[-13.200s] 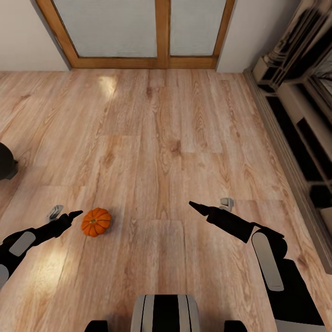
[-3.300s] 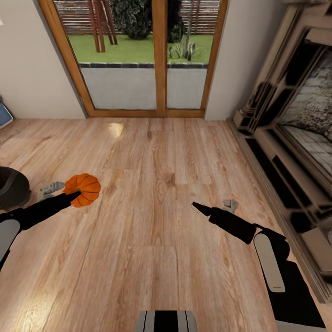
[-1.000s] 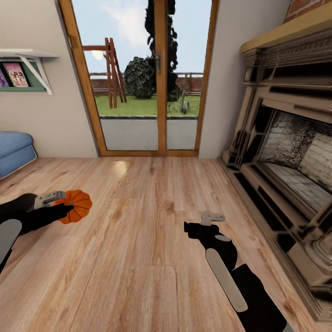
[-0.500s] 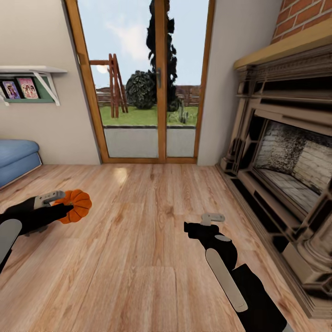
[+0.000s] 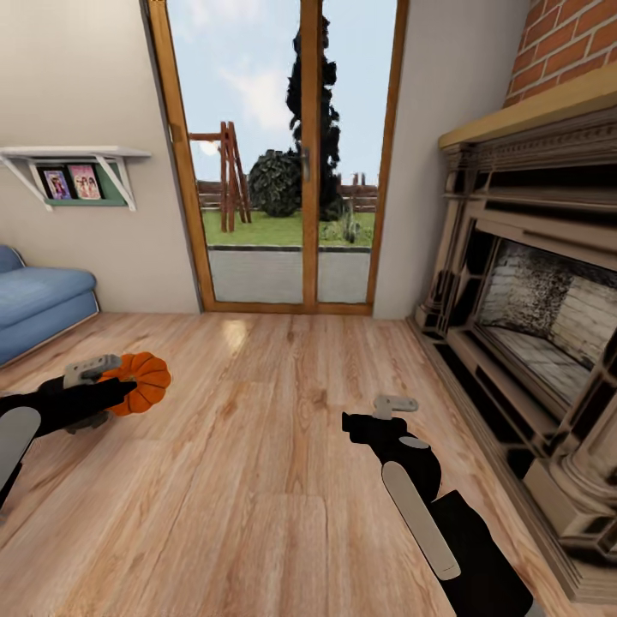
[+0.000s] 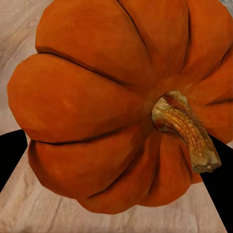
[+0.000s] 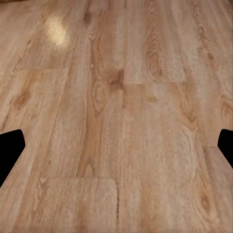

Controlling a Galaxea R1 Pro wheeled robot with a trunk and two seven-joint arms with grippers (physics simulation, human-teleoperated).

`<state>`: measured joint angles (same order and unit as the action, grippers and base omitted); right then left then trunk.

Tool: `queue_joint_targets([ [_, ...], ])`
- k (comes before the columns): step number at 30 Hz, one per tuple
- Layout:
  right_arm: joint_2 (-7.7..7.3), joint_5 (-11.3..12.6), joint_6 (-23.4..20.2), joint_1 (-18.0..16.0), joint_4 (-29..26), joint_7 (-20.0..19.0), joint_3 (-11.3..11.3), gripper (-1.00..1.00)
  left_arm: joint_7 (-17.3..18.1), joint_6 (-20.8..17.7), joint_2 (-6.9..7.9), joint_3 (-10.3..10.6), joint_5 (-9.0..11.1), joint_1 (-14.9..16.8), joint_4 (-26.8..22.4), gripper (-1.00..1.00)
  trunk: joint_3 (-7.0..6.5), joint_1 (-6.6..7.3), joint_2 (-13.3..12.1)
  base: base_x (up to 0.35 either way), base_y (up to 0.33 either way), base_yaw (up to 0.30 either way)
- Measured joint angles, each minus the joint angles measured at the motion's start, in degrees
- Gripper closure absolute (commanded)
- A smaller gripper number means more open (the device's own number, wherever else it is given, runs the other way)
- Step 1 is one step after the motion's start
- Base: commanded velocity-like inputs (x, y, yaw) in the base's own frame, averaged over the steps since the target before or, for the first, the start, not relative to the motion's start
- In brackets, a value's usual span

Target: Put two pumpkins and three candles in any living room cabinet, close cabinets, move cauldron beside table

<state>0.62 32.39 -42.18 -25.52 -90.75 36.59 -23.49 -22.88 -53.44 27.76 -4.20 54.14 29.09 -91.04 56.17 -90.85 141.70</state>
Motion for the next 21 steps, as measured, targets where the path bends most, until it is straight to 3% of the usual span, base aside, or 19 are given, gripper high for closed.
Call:
queue_joint_targets([
  [15, 0.0, 0.0, -0.01, -0.01, 0.02, -0.07, -0.01, -1.0, 0.01, -1.14, -0.08, 0.05, -0.05, 0.05, -0.12, 1.0, -1.43, 1.73, -3.21, -0.199, -0.154, 0.277],
  [21, 0.01, 0.0, -0.02, -0.01, 0.0, -0.08, 0.0, -1.0, 0.02, -1.37, -0.08, 2.07, 0.02, 0.09, -0.12, 1.0, -2.51, 3.05, -5.62, -0.25, -0.193, 0.288],
])
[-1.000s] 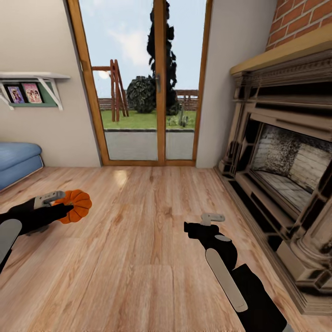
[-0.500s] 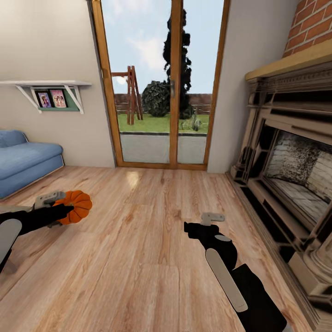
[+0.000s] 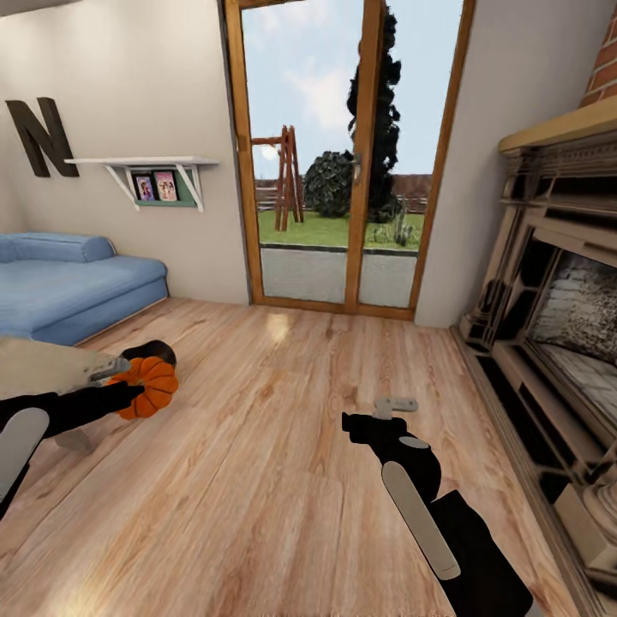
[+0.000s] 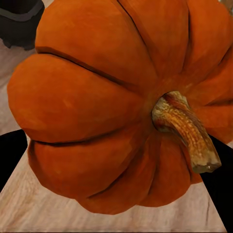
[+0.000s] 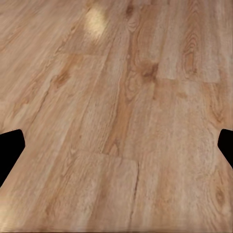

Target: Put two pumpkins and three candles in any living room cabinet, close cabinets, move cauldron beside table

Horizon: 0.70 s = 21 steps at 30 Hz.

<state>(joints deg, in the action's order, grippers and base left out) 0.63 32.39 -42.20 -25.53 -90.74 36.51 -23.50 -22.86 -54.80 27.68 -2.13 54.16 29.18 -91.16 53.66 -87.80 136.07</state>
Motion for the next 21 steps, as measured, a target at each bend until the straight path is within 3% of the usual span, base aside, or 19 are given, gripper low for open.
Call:
queue_joint_targets([
  [10, -0.01, 0.0, 0.02, 0.01, -0.01, -0.01, 0.0, -1.0, -0.02, -1.56, -0.14, 0.97, 0.03, 0.11, -0.01, 1.0, -1.8, 2.21, -4.01, -0.101, -0.056, 0.288],
  [18, -0.06, 0.04, -0.04, 0.01, 0.01, 0.05, 0.15, -1.0, 0.0, -5.0, -2.07, 1.24, 0.15, 0.35, 0.11, 1.0, -3.24, 3.98, -7.21, -0.021, -0.002, 0.288],
  [21, -0.08, 0.07, -0.06, 0.01, 0.02, 0.07, 0.22, -1.0, 0.03, -4.99, -2.39, 2.52, 0.65, 0.41, 0.41, 1.0, -3.78, 4.64, -8.42, -0.002, 0.0, 0.288],
])
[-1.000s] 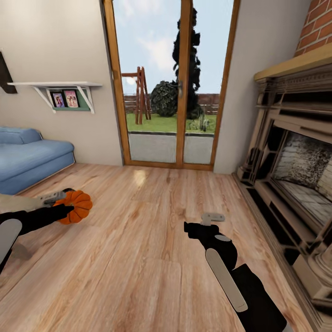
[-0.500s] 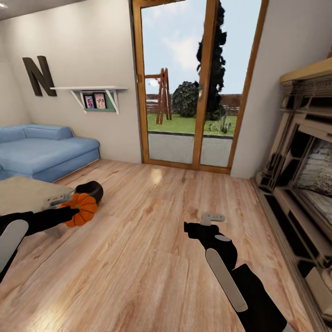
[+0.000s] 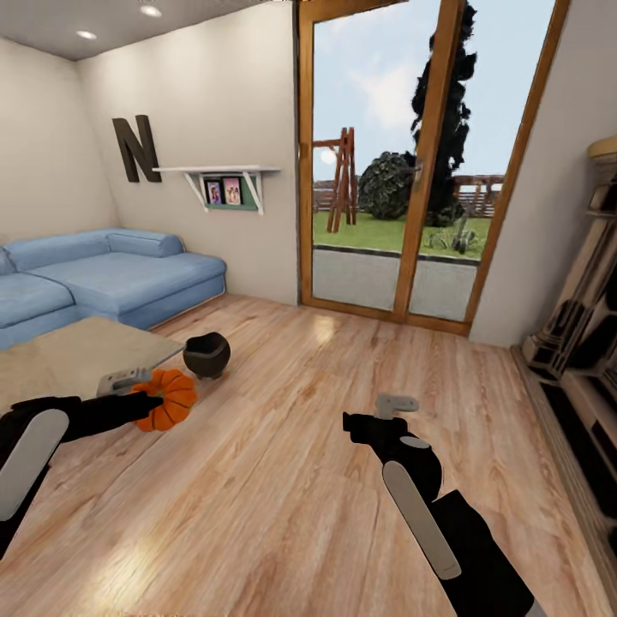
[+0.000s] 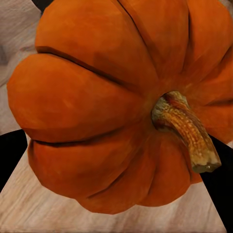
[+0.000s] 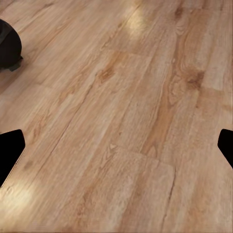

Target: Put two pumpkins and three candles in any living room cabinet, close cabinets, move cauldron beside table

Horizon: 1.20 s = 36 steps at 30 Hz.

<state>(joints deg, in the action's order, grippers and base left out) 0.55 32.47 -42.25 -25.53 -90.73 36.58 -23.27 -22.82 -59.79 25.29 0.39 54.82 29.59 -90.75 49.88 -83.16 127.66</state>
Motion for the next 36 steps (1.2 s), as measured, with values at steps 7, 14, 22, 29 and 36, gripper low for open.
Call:
queue_joint_targets([
  [7, -0.02, 0.03, -0.07, -0.01, 0.01, 0.1, 1.69, -1.0, 0.0, -0.14, -0.18, 3.84, 0.04, 0.15, 2.52, 1.0, -1.25, 1.53, -2.81, 0.0, 0.0, 0.284],
  [14, -0.18, 0.07, -0.2, 0.01, 0.01, 0.16, 3.67, -1.0, -0.01, -0.15, -0.19, 4.48, -0.03, 0.83, 7.23, 1.0, -2.51, 3.07, -5.62, 0.0, 0.0, 0.269],
  [22, -0.43, 0.12, -0.54, 0.02, 0.01, 0.2, 5.06, -1.0, 0.0, -0.11, -3.83, 12.39, 0.55, 1.34, 13.18, 1.0, -3.94, 4.83, -8.83, -0.006, 0.0, 0.24],
  [29, -0.45, 0.14, -0.68, 0.0, 0.0, 0.2, 5.12, -1.0, -5.18, -0.12, -8.11, 15.57, -0.38, 1.39, 16.28, 1.0, -5.2, 6.34, -11.63, -0.239, 0.0, 0.233],
  [36, -0.45, 0.02, -0.71, 0.02, 0.0, 0.29, 5.06, -1.0, -7.97, -0.17, -8.84, 15.76, -0.74, 1.38, 16.63, 1.0, -6.46, 7.9, -14.44, -0.187, 0.0, 0.169],
])
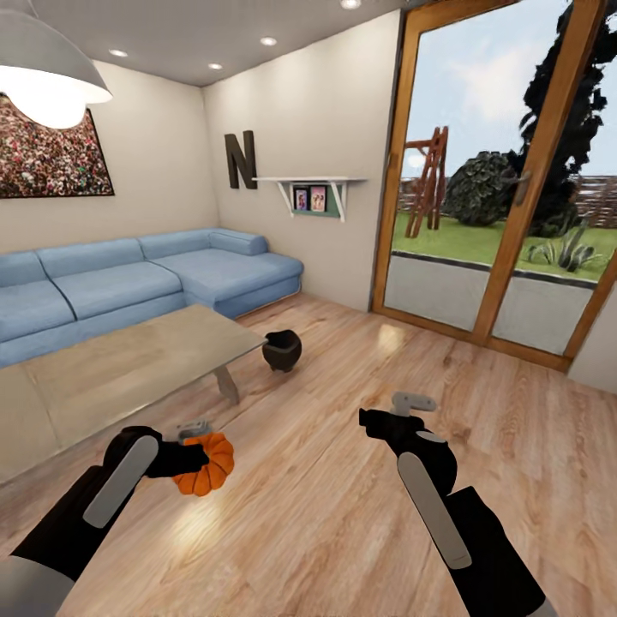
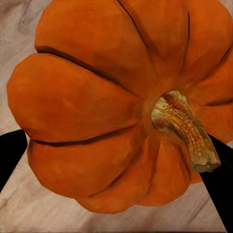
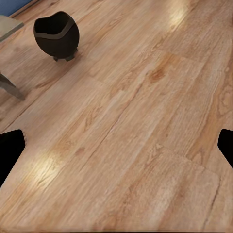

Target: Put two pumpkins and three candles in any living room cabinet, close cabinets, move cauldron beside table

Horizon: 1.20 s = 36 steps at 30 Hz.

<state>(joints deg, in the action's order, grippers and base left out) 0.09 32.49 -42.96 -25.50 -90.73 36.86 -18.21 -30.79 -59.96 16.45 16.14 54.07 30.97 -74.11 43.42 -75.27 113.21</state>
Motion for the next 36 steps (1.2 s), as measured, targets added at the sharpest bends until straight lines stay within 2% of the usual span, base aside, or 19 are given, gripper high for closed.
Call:
queue_joint_targets([
  [5, -0.13, -0.02, -0.04, 0.02, 0.0, 0.02, -0.01, -1.0, -0.21, 0.02, -0.06, -0.02, 0.19, -0.05, -0.08, 1.0, -0.9, 1.08, -2.01, -0.281, 0.047, 0.026],
  [11, -0.17, -0.03, -0.11, 0.06, 0.0, 0.02, -0.02, -1.0, -0.27, 4.43, -0.07, -0.01, 0.32, -0.39, 0.07, 1.0, -2.07, 2.4, -4.41, -0.316, 0.089, 0.122],
  [21, -0.17, -0.03, -0.14, 0.06, 0.0, 0.03, -0.08, -1.0, -0.3, 7.74, -0.07, 0.05, 0.06, -0.45, 1.6, 1.0, -4.33, 4.61, -8.43, -0.115, 0.019, 0.234],
  [30, -0.07, -0.05, -0.15, 0.06, 0.0, 0.01, -0.2, -1.0, -0.29, 8.2, -0.07, 0.05, 0.14, -0.45, 2.22, 1.0, -6.4, 6.57, -12.04, -0.294, 0.0, 0.243],
  [36, -0.01, -0.07, -0.21, 0.06, 0.0, 0.01, -0.42, -1.0, -0.33, 8.22, -0.07, 0.05, 0.12, -0.45, 2.22, 1.0, -7.78, 7.92, -14.44, -0.071, 0.0, 0.243],
])
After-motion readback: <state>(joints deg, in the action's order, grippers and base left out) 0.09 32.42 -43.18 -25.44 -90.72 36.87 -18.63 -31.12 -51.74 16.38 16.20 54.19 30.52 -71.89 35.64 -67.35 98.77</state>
